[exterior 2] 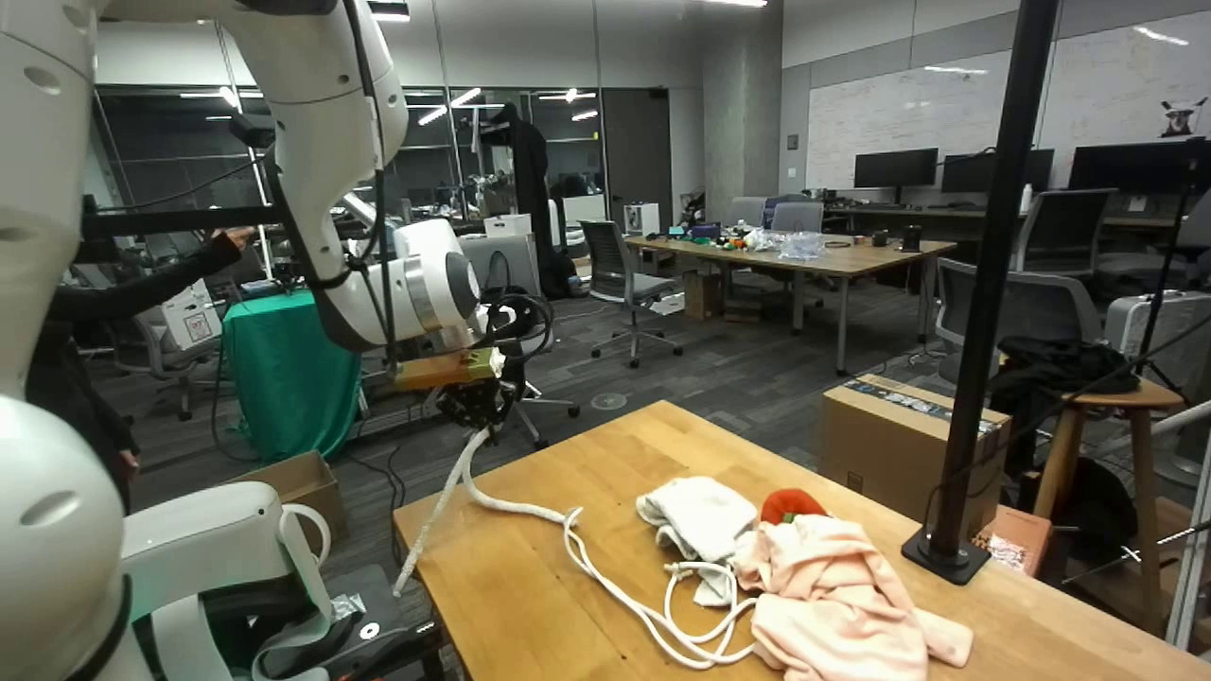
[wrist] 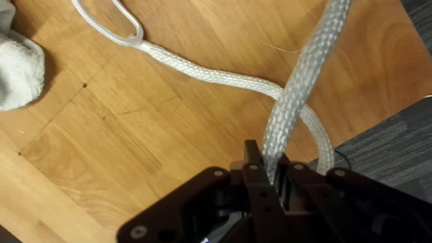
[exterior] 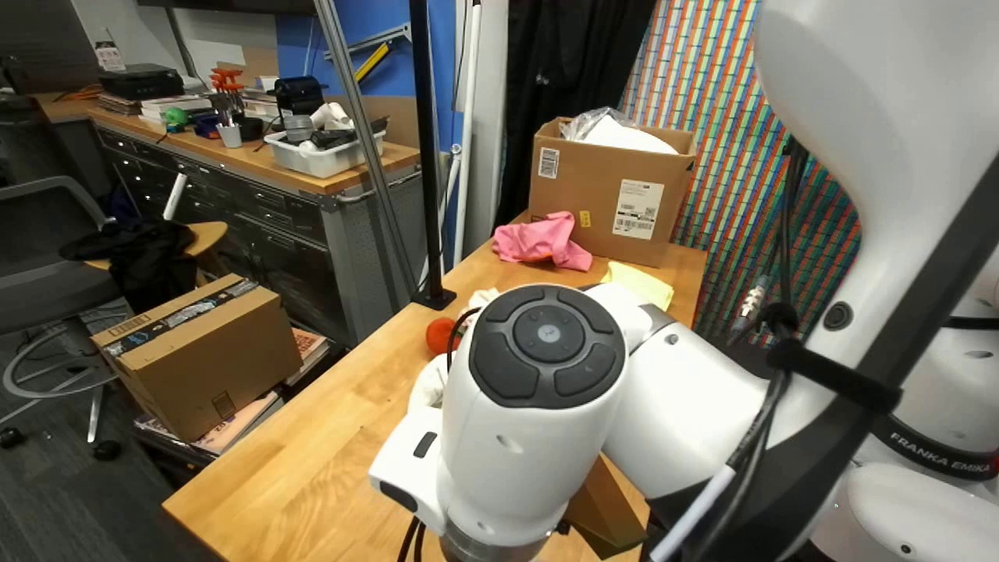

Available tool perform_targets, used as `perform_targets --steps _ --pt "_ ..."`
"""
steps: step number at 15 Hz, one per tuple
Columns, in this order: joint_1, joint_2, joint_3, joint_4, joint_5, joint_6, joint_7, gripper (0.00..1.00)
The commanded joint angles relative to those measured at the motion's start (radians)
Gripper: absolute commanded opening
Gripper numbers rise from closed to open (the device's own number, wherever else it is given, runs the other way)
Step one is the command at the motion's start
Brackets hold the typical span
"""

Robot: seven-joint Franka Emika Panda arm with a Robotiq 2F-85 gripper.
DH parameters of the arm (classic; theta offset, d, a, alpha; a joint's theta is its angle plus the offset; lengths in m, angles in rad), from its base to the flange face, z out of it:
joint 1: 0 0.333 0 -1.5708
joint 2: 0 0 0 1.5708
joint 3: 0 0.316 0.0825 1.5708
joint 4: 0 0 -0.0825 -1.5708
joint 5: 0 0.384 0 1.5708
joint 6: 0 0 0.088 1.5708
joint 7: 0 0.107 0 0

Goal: Spread the objects on the table

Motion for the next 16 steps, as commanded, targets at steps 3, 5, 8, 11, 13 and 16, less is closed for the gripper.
perform_targets --steps 3,5,8,11,13,16 --pt "0.062 0.087 -0.143 0.055 -0.135 0.076 0.141 0.04" --pt "0.073 0.127 -0.177 0.076 -0.152 0.09 0.174 0.04" --pt "0.086 0.155 -0.201 0.088 -0.132 0.101 0.181 0.05" --pt "0.087 0.165 -0.203 0.094 -0.105 0.094 0.16 0.42" --pt "0.075 0.152 -0.192 0.084 -0.085 0.081 0.129 0.57" --pt "0.079 0.122 -0.195 0.069 -0.086 0.067 0.116 0.8"
